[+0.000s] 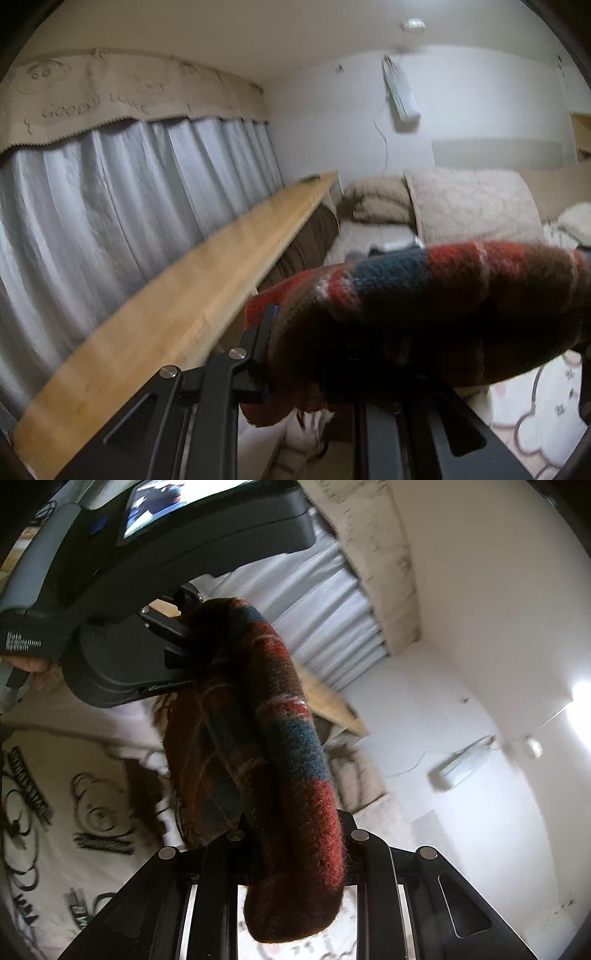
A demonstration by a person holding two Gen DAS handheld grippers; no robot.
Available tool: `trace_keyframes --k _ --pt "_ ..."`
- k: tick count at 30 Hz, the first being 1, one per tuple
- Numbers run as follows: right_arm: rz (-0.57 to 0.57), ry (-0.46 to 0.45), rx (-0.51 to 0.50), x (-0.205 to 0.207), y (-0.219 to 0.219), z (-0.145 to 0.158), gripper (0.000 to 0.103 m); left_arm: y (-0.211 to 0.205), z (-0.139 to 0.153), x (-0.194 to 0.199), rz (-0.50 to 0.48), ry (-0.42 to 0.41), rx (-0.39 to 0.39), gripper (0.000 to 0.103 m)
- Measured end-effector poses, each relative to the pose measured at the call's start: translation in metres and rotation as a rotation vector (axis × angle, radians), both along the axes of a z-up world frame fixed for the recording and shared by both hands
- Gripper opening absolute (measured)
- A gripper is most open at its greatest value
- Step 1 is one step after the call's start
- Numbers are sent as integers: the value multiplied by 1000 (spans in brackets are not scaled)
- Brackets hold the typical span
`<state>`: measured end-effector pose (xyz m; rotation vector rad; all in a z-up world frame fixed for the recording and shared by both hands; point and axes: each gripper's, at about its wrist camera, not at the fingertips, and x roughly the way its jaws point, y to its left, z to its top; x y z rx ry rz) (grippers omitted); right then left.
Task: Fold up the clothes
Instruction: 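Carry the folded blanket with both tools toward the clothes pile by the shelf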
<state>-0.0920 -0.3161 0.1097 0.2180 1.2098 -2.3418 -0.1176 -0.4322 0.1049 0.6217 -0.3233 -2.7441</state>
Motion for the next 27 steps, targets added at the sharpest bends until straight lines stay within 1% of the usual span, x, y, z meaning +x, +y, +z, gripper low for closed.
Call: trace_keyframes --k 2,4,5,9,12,16,17,19,20,23,24,25,27 --pt "-4 -10 16 7 0 -13 21 -1 -10 4 -9 -21 0 18" --pt "-12 13 24 15 -2 -25 21 -2 -12 14 -26 -12 -6 18" --pt "-18 30 23 20 -4 -33 21 -1 -12 22 -40 -3 -24 19" --pt "-34 190 0 66 -2 -62 21 -2 -25 61 -98 6 -76 19" --pt "-12 234 0 105 -4 -101 21 -9 -56 89 -123 -52 -88 20" --pt "47 178 73 143 -10 -167 21 -16 -116 119 -113 -172 -134 20" --pt "60 161 91 150 -12 -179 21 -19 -125 124 -107 -187 -140 20" --pt "80 131 115 161 -15 -198 21 -23 -134 131 -98 -188 -146 22" --pt "86 110 116 165 -16 -202 21 -25 -139 134 -94 -188 -149 22" --pt "98 43 92 172 -17 -201 22 -28 -146 136 -94 -187 -159 22" --pt "95 4 92 171 -18 -203 22 -29 -151 135 -94 -200 -171 23" --pt "94 -28 97 169 -20 -206 23 -30 -161 133 -91 -235 -194 23" --pt "102 -68 106 166 -22 -215 24 -32 -176 131 -86 -282 -225 23"
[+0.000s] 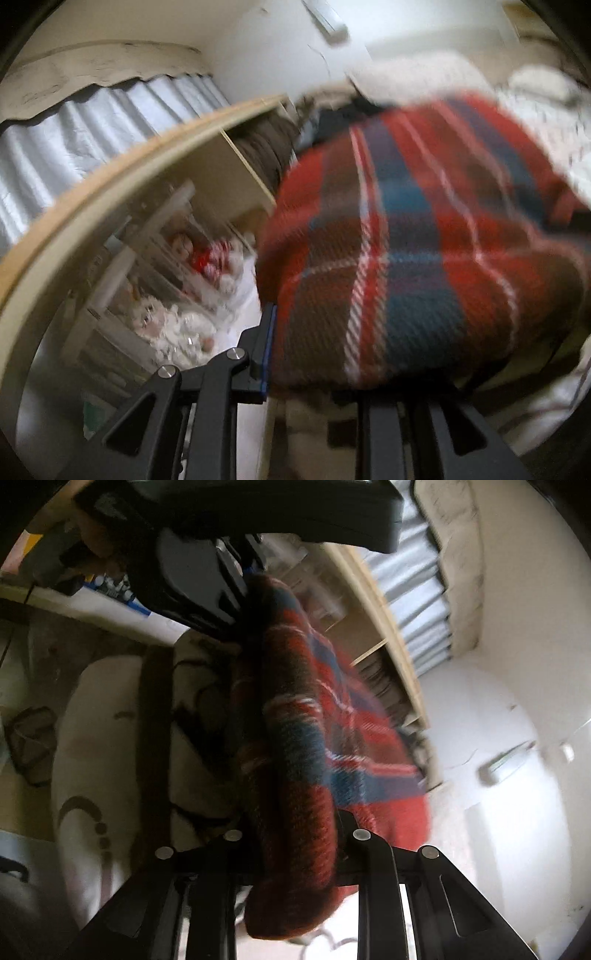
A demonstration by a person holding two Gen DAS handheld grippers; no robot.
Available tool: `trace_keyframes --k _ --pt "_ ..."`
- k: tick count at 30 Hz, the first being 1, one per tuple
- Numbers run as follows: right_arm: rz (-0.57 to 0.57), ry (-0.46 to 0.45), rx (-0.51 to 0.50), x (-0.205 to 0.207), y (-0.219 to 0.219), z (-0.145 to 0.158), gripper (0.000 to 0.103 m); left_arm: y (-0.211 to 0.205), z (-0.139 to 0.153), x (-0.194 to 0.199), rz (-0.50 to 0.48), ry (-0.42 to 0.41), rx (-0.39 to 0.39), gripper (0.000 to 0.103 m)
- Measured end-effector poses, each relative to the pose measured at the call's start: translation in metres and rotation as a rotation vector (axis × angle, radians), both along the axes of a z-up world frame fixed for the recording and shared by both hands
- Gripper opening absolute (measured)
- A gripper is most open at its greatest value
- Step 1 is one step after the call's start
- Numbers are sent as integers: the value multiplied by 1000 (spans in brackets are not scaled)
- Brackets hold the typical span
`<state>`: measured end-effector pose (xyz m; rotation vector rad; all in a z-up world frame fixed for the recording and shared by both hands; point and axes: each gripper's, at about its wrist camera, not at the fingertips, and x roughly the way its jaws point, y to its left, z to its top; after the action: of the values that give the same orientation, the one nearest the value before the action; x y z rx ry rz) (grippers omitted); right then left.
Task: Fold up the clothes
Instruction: 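Carry the folded blanket with both tools toward the clothes pile by the shelf, then lower the folded blanket onto the clothes pile and open both tools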
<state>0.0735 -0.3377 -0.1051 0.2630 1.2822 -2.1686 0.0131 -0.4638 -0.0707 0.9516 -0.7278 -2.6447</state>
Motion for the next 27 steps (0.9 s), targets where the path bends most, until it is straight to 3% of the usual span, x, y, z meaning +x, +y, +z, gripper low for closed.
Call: trace_keyframes --k 6,7,8,10,14,17,19,22,23,25,27 --pt "86 -63 0 3 15 -11 30 -8 -8 11 15 -12 33 28" --pt "103 -76 0 2 19 -12 37 -10 -9 14 24 -18 41 32" --pt "124 -99 11 -1 22 -12 51 -15 -9 17 43 -30 53 34" --pt "148 -127 15 -8 26 0 65 -28 -5 24 88 -52 106 35" --pt "220 -293 -35 -17 26 16 66 -49 18 47 138 -73 261 35" --pt "323 -463 -107 -22 41 45 66 -47 47 58 112 -68 315 43" --pt "378 -523 -178 -24 58 64 66 -40 69 57 96 -44 334 57" --pt "356 -534 -302 -48 77 79 66 -29 99 35 82 -1 424 60" --pt "345 -535 -343 -57 82 84 71 -26 106 25 80 7 461 60" --pt "311 -546 -432 -79 92 92 79 -20 114 -5 84 4 544 60" --pt "275 -582 -523 -110 95 97 79 -12 112 -39 78 -26 627 60"
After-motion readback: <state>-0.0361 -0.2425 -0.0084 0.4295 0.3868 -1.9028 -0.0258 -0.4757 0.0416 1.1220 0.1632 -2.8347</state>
